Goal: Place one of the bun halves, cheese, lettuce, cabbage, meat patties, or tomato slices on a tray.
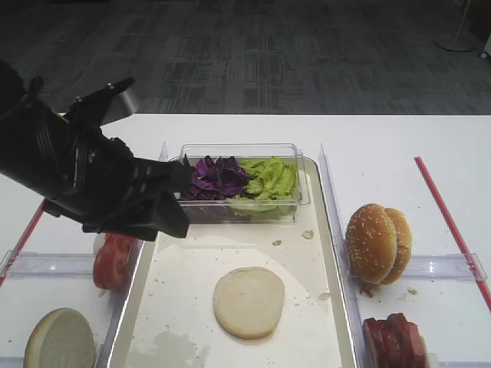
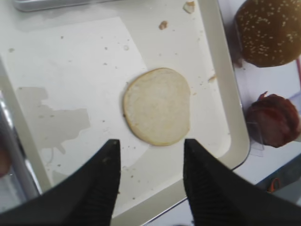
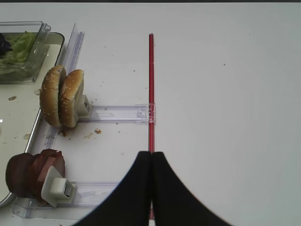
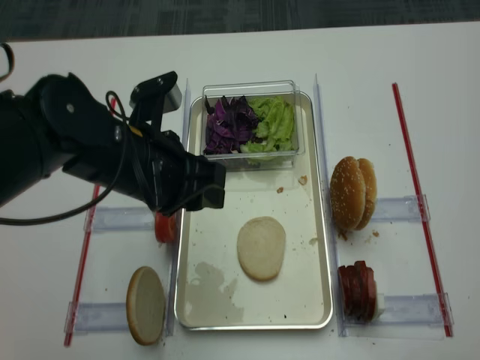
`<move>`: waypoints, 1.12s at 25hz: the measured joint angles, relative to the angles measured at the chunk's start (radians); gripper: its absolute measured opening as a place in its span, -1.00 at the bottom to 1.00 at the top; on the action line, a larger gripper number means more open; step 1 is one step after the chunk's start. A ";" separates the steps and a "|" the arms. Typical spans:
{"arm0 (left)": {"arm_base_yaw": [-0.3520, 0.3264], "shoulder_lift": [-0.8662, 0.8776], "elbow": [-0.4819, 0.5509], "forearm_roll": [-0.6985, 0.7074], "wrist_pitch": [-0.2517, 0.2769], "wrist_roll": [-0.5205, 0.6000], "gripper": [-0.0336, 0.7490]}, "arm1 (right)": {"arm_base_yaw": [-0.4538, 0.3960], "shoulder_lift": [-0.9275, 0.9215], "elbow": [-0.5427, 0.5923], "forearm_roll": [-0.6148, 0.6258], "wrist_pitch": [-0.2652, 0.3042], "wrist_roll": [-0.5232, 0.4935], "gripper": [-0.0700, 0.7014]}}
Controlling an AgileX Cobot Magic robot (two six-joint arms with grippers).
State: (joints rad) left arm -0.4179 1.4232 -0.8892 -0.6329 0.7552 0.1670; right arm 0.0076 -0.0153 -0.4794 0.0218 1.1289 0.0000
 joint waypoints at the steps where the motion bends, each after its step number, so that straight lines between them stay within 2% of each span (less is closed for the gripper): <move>1: 0.000 0.000 0.000 0.036 0.000 -0.020 -0.17 | 0.000 0.000 0.000 0.000 0.000 0.000 0.13; 5: 0.000 0.000 0.000 0.184 0.012 -0.115 -0.17 | 0.000 0.000 0.000 0.000 0.000 0.000 0.13; 17: 0.000 0.000 0.000 0.559 0.106 -0.387 -0.16 | 0.000 0.000 0.000 0.000 0.000 0.000 0.13; 28: 0.000 0.000 -0.065 0.688 0.162 -0.487 -0.16 | 0.000 0.000 0.000 0.000 0.000 0.005 0.13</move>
State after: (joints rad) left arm -0.4179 1.4232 -0.9544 0.0554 0.9174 -0.3202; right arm 0.0076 -0.0153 -0.4794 0.0218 1.1289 0.0053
